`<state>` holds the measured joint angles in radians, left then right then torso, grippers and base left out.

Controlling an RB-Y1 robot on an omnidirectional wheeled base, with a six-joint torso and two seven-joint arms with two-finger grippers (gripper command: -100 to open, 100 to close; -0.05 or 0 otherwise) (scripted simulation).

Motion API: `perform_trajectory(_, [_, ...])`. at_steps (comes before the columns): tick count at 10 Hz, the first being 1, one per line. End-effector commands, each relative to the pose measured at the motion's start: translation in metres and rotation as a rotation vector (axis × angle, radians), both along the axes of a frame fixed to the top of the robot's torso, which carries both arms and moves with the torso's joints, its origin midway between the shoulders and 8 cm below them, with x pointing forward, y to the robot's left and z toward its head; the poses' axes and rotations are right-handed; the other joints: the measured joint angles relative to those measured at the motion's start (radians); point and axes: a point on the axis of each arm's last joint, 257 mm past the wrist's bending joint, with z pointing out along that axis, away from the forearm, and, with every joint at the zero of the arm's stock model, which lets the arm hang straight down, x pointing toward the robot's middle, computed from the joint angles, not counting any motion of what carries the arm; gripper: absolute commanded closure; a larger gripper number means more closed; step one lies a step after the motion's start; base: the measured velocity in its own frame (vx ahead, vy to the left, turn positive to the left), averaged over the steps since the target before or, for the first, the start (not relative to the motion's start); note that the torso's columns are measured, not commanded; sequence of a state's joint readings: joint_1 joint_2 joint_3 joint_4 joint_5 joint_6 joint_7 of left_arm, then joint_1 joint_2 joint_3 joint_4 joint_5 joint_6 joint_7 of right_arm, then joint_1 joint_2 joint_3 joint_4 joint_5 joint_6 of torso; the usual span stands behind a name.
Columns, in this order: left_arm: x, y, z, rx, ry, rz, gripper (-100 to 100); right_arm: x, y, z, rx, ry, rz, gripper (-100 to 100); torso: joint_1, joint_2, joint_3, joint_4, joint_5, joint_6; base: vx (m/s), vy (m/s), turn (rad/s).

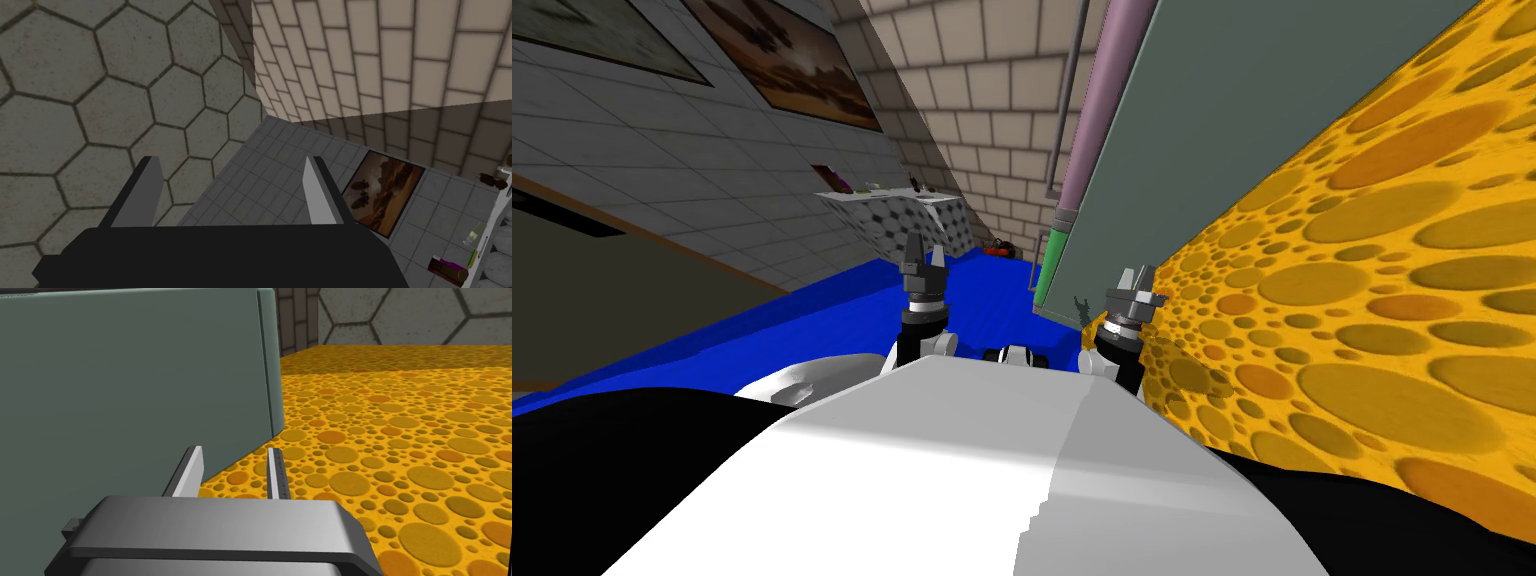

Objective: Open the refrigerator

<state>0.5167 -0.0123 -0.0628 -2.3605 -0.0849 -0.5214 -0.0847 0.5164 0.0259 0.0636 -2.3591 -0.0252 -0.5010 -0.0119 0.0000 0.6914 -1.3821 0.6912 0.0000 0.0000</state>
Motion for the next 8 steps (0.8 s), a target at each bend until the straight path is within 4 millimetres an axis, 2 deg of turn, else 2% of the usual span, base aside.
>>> perform_trajectory(1, [0.0, 0.0, 0.0, 0.0, 0.001, 0.0, 0, 0.01, 0.009, -0.012, -0.092, 0.042, 0.005, -100, 0.001, 0.033, -0.069, 0.033, 0.0, 0.0, 0.008, 0.066, 0.018])
perform_trajectory(3, [0.0, 0.0, 0.0, 0.0, 0.001, 0.0, 0, 0.023, 0.015, -0.03, -0.197, 0.092, -0.008, -100, 0.003, 0.044, -0.094, 0.045, 0.001, 0.0, 0.026, 0.106, 0.025])
perform_trajectory(6, [0.0, 0.0, 0.0, 0.0, 0.001, 0.0, 0, 0.05, 0.021, -0.066, -0.391, 0.182, -0.049, -100, 0.002, 0.046, -0.094, 0.047, 0.0, 0.0, 0.035, 0.156, 0.031])
perform_trajectory(7, [0.0, 0.0, 0.0, 0.0, 0.001, 0.0, 0, 0.05, 0.021, -0.066, -0.4, 0.182, -0.054, -100, 0.002, 0.045, -0.095, 0.047, 0.0, 0.0, 0.04, 0.103, 0.004])
perform_trajectory(8, [0.0, 0.0, 0.0, 0.0, 0.001, 0.0, 0, 0.06, 0.021, -0.081, -0.477, 0.213, -0.077, -100, -0.003, 0.047, -0.094, 0.047, -0.001, 0.0, 0.026, 0.084, 0.027])
